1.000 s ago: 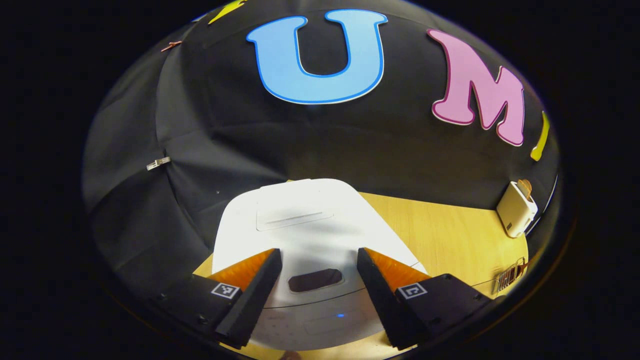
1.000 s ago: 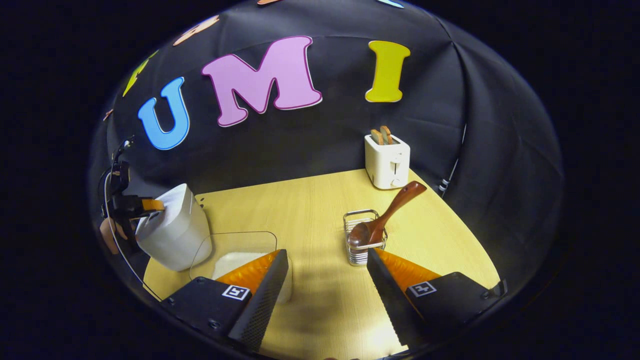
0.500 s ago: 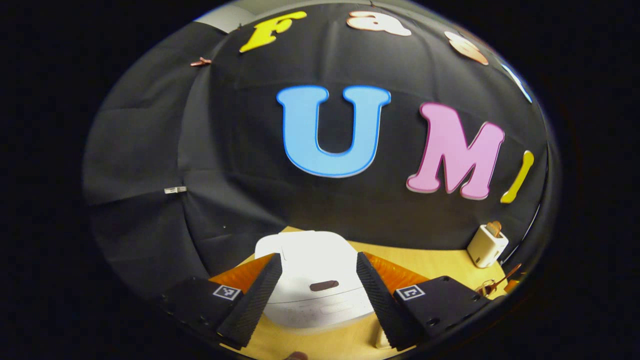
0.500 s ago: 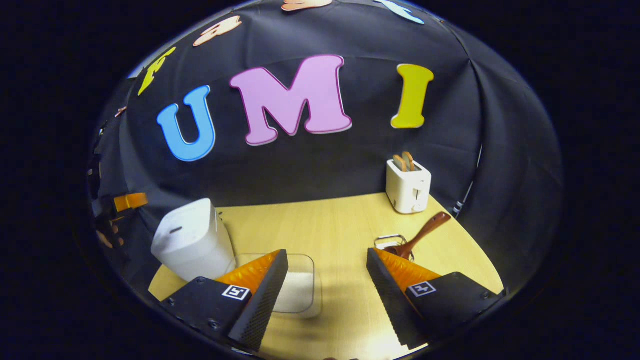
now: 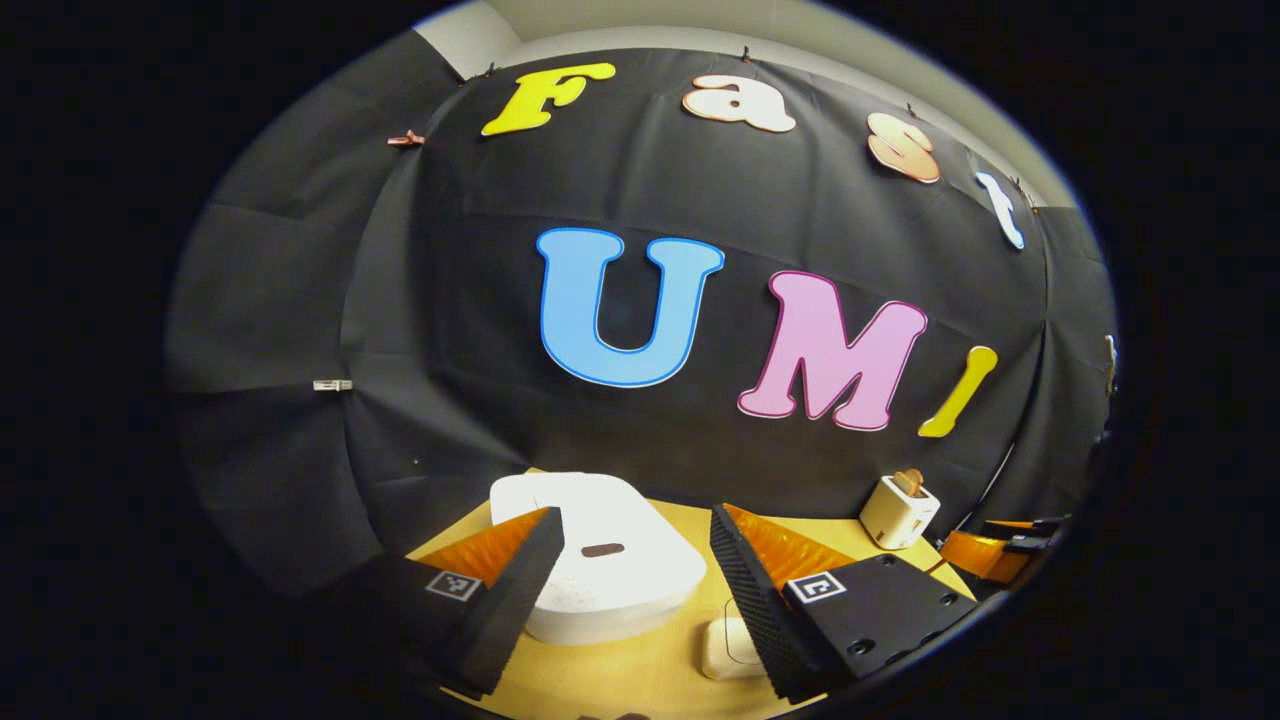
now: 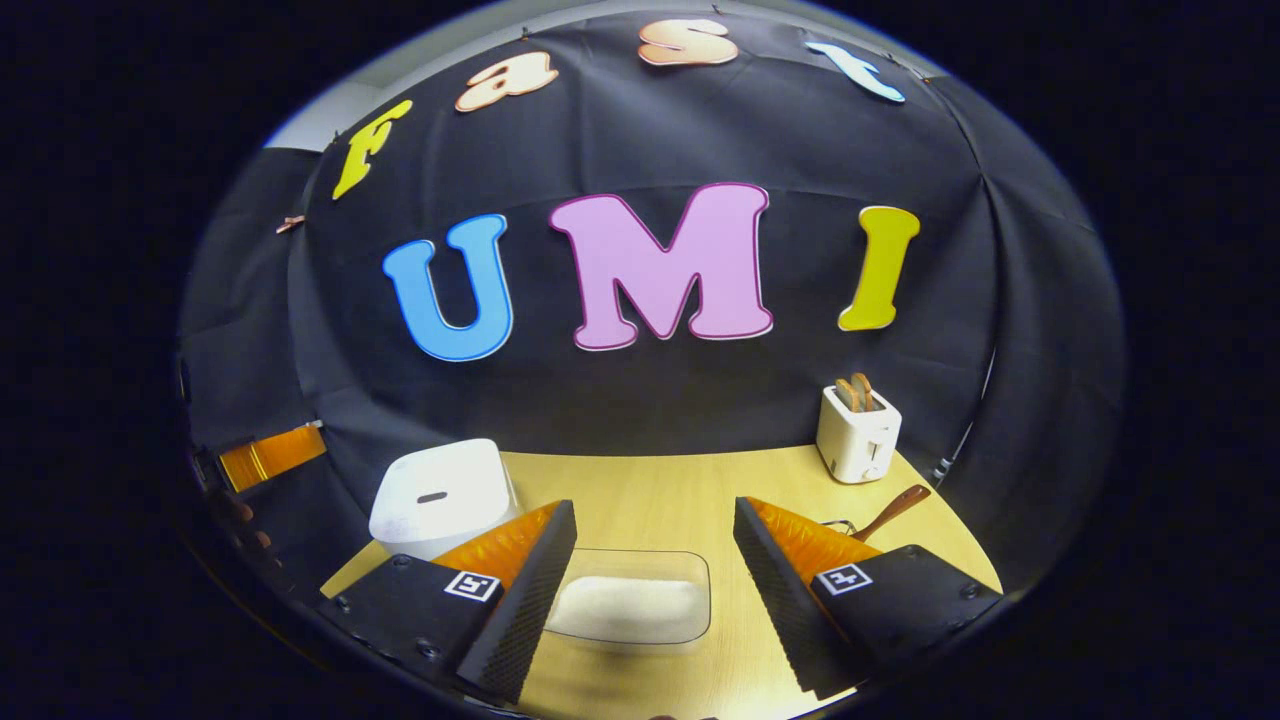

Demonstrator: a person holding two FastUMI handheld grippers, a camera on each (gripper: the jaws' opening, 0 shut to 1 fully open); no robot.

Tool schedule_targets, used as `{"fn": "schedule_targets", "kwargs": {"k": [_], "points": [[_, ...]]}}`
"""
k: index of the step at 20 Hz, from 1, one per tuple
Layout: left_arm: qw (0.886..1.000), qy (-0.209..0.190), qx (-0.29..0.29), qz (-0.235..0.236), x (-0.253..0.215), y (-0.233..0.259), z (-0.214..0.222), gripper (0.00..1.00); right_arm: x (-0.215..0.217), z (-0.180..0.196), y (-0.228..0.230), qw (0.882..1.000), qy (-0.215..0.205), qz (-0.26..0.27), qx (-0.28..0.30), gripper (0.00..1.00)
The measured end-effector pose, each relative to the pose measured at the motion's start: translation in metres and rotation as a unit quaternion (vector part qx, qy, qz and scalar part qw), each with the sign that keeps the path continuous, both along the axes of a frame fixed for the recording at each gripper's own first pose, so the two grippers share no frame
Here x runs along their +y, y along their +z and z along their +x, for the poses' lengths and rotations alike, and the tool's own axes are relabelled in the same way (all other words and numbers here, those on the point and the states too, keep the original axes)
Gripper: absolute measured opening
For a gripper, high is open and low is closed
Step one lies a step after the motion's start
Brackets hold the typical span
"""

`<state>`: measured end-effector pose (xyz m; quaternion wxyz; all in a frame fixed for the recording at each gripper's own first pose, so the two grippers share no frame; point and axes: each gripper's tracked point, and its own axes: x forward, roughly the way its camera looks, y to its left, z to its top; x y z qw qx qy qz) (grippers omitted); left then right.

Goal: Close the left gripper, press the button to open the rice cooker; take a wooden spoon from the chopstick holder with the right hand, scoop a spoonful of rice and pour it into the rice cooker, then put the wooden spoon back into the chopstick holder.

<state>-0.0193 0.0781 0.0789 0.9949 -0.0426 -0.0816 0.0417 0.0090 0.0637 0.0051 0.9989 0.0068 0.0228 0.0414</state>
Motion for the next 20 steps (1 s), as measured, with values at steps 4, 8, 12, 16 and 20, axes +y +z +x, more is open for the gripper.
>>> {"fn": "schedule_targets", "kwargs": {"k": [4, 8, 12, 16, 20], "points": [[0.999, -0.012, -0.012, 0.038, -0.002, -0.007, -0.014, 0.95, 0.001, -0.017, -0.014, 1.0, -0.017, 0.008, -0.007, 0.98], [0.998, -0.04, 0.01, 0.047, -0.014, -0.031, -0.023, 0.95, 0.003, -0.028, -0.041, 0.999, -0.028, 0.023, 0.017, 0.98], [0.996, -0.057, 0.036, 0.05, -0.021, -0.051, -0.027, 0.95, 0.005, -0.039, -0.062, 0.998, -0.025, 0.029, 0.05, 0.98], [0.995, -0.07, 0.055, 0.038, -0.027, -0.07, -0.036, 0.95, 0.015, -0.038, -0.079, 0.996, -0.011, 0.043, 0.079, 0.98], [0.996, -0.063, 0.064, 0.024, -0.019, -0.082, -0.048, 0.95, 0.05, -0.043, -0.1, 0.99, 0.039, 0.044, 0.125, 0.98]]}}
